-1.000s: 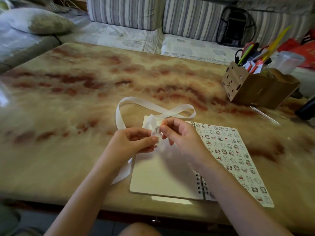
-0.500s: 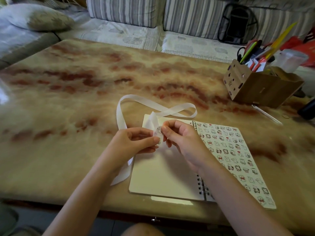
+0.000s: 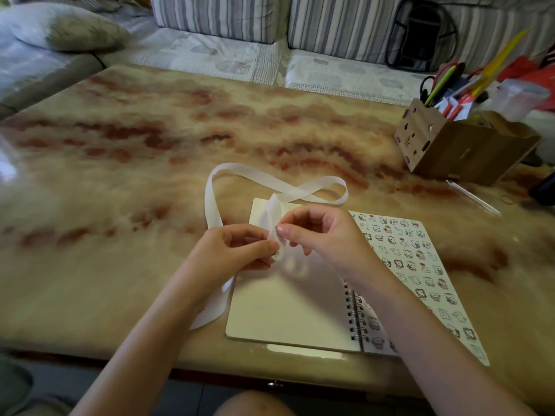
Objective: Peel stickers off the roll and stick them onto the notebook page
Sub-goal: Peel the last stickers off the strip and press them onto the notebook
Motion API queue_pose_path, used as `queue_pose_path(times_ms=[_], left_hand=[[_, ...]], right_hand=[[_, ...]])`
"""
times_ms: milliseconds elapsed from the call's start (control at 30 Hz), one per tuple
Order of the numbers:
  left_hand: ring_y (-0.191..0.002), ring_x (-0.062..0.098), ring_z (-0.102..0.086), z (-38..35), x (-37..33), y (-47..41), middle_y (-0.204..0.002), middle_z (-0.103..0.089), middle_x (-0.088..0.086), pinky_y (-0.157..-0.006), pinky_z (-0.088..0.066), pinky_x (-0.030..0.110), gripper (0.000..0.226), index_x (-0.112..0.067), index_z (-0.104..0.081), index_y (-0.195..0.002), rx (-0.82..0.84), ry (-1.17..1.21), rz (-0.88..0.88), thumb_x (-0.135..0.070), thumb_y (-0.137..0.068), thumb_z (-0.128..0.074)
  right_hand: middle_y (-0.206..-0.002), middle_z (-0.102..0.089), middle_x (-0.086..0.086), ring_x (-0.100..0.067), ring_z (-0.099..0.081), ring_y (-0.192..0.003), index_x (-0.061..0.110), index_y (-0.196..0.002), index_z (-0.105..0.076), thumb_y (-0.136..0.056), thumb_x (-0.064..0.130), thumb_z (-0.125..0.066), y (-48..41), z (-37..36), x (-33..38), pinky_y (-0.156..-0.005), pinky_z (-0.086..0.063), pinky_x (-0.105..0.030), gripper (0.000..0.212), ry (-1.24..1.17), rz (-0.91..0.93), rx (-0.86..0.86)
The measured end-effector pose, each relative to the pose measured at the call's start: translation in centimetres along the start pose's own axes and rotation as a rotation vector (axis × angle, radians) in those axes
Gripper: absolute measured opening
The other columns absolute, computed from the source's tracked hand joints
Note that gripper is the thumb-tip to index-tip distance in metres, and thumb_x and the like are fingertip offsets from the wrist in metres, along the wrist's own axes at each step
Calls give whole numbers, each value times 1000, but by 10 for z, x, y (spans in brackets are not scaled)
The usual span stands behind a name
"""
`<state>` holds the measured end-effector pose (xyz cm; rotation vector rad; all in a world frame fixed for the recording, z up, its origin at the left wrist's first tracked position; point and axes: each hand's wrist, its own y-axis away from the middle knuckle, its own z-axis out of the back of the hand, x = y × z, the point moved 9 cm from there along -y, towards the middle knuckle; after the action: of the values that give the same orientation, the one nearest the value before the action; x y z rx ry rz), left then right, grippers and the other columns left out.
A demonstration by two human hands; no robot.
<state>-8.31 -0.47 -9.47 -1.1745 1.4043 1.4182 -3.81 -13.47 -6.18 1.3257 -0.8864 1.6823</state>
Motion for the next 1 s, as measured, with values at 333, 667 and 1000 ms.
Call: queue_pose_path(times_ms=[333, 667, 1000], left_hand=[[-67, 12, -65, -2, 1, -2, -78, -68, 13, -68, -55, 18, 21, 5, -69, -95, 33, 0, 14, -8, -78, -70], [-63, 9, -66, 0, -3, 0, -74, -71, 9, -62, -53, 16, 11, -1, -72, -90, -11, -116, -25, -5, -80, -71], [-65, 11, -67, 1, -4, -4, -75, -73, 7, -74, -57, 21, 10, -7, -74, -88, -42, -160, -28, -9, -79, -73]], right_hand=[[-69, -67, 3, -7, -54, -62, 10, -80, -72, -80, 8, -71, 5, 1, -17, -50, -38, -17, 2, -209, -157, -68], [-67, -65, 1, -2, -48, -53, 7, -81, -72, -78, 7, -73, 2, 4, -13, -49, -35, -14, 3, -70, -143, -55], [-69, -65, 3, 7, -52, -54, 7, -80, -72, -80, 5, -73, -5, 6, 3, -52, -37, -6, 2, 101, -61, -42]])
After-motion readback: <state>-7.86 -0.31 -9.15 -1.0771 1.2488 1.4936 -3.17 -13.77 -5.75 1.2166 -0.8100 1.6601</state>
